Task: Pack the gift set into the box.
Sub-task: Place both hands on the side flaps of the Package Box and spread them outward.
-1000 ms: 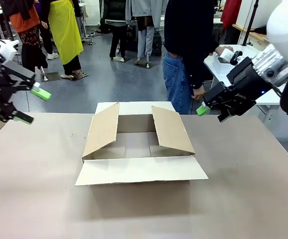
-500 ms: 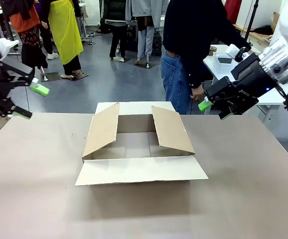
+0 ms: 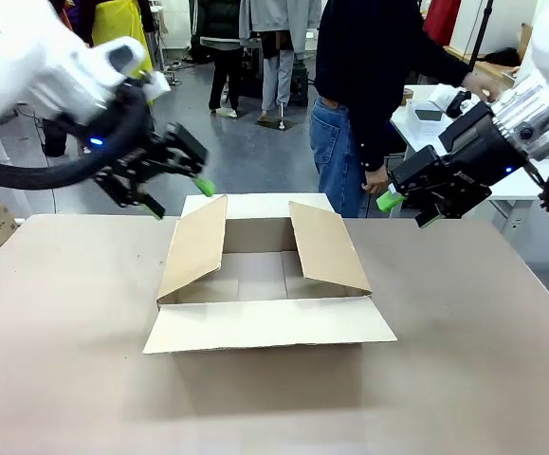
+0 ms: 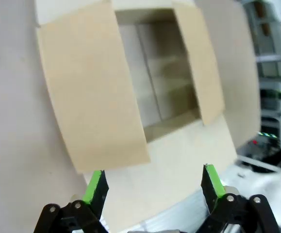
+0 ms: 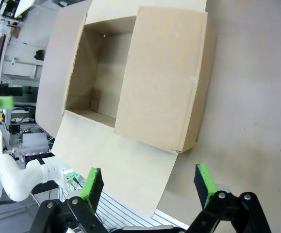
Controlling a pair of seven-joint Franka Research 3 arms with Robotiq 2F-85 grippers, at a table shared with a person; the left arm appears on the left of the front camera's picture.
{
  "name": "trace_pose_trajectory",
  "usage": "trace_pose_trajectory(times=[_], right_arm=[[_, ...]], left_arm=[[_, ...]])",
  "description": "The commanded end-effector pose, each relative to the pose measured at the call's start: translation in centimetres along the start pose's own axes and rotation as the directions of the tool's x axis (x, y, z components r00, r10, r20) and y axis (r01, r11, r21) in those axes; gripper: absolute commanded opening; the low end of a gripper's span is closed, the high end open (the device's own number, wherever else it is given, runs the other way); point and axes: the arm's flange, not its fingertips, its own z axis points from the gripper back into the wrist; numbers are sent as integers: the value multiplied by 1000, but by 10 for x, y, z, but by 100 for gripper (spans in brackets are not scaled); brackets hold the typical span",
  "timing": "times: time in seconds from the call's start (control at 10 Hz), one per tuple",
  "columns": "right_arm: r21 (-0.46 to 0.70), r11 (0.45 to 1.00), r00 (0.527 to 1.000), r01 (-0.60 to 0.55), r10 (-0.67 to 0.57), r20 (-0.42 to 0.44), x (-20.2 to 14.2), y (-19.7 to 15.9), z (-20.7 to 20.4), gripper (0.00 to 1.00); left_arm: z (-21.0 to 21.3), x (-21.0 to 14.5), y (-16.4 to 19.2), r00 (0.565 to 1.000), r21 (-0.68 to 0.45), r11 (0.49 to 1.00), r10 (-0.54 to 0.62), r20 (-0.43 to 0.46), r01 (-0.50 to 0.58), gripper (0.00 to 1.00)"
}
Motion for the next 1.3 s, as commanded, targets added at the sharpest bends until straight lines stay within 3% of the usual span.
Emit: trace_pose_trajectory(times=[0.0,0.1,0.2,0.3,0.4,0.6,0.8,1.0,1.2], right_arm=[[-9,1000,1000,24,-24,15,-1,4,-1,100],[-9,1000,1000,24,-24,15,-1,4,-1,100],[-9,1000,1000,24,-24,15,-1,4,-1,100],[-9,1000,1000,24,-24,15,-1,4,-1,100],[-9,1000,1000,24,-24,15,-1,4,-1,100],[-9,1000,1000,24,-24,15,-1,4,-1,100],[-9,1000,1000,24,-24,15,-1,4,-1,100],[-9,1000,1000,24,-24,15,-1,4,-1,100],[-9,1000,1000,24,-24,15,-1,4,-1,100]], left_arm=[[-26,15,-11,994,182,982,70,-81,-54,100],[0,0,0,1000,0,1000,0,0,0,100],[0,0,0,1000,0,1000,0,0,0,100],[-30,5,-12,1000,89,996,20,-22,-18,100],[-64,5,-23,999,307,952,-3,-38,15,100],[-93,32,-39,997,404,911,73,34,-80,100],[-111,54,-48,996,418,904,85,22,-86,100],[-127,63,-50,988,502,852,103,120,-149,100],[-137,68,-43,986,568,807,101,132,-159,100]])
